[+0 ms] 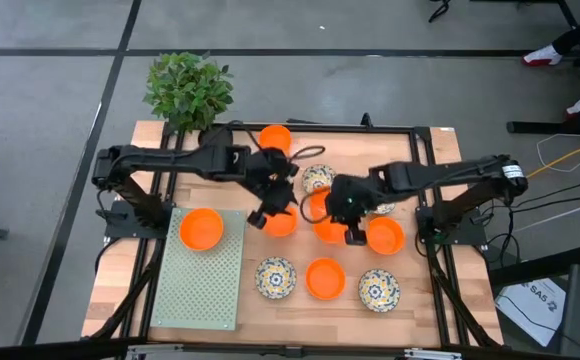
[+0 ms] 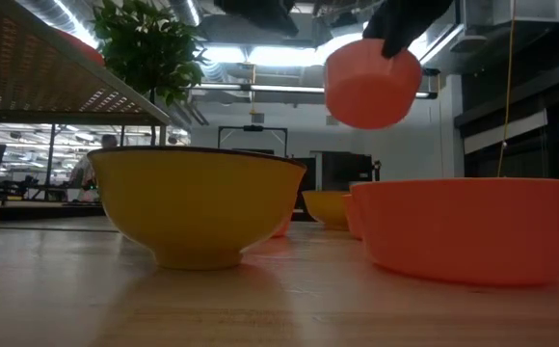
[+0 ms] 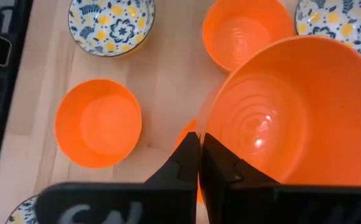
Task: Pick & Place Mini bowls
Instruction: Stack the orange bowl on top of the orange bowl on the shelf
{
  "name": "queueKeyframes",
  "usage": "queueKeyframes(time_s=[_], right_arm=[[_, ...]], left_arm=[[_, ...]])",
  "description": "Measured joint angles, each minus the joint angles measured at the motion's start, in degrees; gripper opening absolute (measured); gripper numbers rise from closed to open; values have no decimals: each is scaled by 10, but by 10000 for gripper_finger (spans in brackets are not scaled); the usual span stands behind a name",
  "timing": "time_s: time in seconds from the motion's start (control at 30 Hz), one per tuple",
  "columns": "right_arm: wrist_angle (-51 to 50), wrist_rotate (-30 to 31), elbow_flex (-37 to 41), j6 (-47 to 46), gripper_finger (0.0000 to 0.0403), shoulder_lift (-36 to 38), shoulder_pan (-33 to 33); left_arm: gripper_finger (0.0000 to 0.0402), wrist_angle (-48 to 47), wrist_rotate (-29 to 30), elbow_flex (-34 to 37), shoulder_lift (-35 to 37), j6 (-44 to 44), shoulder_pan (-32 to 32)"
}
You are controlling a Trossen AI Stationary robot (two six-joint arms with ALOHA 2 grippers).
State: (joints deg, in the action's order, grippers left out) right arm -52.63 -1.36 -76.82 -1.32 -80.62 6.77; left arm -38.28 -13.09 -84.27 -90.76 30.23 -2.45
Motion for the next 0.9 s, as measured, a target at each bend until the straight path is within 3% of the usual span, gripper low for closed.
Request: queueKeyframes(time_s=[0.1,0.4,0.7,0.9], right_arm=[[0,31,0,-39,6,0,27],[7,29,0,-104,6,-32,91],[93,28,0,-107,6,-93,128],[95,28,-33,-85,7,-126,136]], left_arm=[[136,0,27,-1,1,-33,33],[136,-5,107,0,0,-112,113],[136,-6,108,0,-1,-130,147],[136,-9,48,0,-16,-114,149]])
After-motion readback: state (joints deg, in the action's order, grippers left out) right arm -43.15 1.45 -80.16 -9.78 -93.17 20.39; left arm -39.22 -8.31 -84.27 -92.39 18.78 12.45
